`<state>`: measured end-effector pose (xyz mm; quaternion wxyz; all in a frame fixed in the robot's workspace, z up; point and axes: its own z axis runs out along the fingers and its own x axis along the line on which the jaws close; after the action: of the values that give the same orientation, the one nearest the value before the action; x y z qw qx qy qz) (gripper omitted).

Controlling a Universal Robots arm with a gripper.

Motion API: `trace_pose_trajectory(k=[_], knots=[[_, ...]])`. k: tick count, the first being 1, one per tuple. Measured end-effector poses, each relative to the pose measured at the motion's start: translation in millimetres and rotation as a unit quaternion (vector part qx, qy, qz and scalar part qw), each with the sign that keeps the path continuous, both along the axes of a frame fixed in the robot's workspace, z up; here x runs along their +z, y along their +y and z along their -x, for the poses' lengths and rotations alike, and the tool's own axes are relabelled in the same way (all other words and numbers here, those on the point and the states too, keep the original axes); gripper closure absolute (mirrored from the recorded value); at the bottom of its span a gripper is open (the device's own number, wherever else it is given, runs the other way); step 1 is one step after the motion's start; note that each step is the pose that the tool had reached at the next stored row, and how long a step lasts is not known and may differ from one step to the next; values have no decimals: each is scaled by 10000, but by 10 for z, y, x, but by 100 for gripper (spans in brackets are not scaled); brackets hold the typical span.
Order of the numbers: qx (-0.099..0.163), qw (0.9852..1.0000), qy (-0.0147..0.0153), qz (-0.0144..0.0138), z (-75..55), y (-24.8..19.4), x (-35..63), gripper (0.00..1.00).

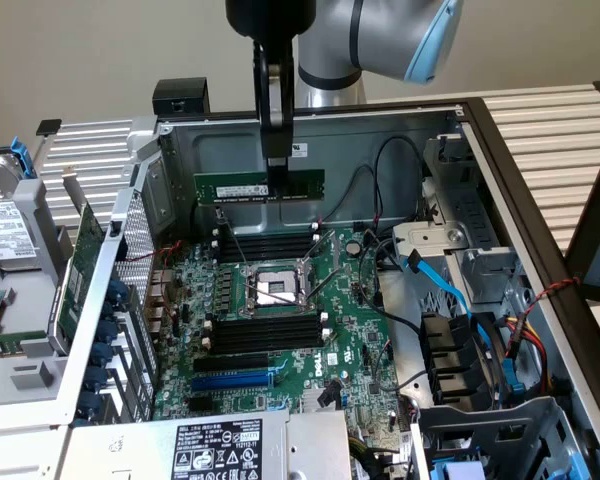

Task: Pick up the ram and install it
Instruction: 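Insert the ram into the slot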

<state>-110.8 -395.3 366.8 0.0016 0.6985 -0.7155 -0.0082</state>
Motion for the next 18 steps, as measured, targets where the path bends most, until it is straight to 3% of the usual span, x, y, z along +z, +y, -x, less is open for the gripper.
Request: trace_pose_trajectory(k=[1, 4, 6, 11, 18], knots=[[-2, 10000, -1, 5, 1, 0, -14, 87], [-2, 10000, -48, 6, 7, 1, -48, 87], [-1, 10000, -65, 7, 18, 0, -64, 87], [-1, 10000, -66, 0, 39, -1, -91, 87], [0, 10000, -66, 1, 51, 12, -210, 87]])
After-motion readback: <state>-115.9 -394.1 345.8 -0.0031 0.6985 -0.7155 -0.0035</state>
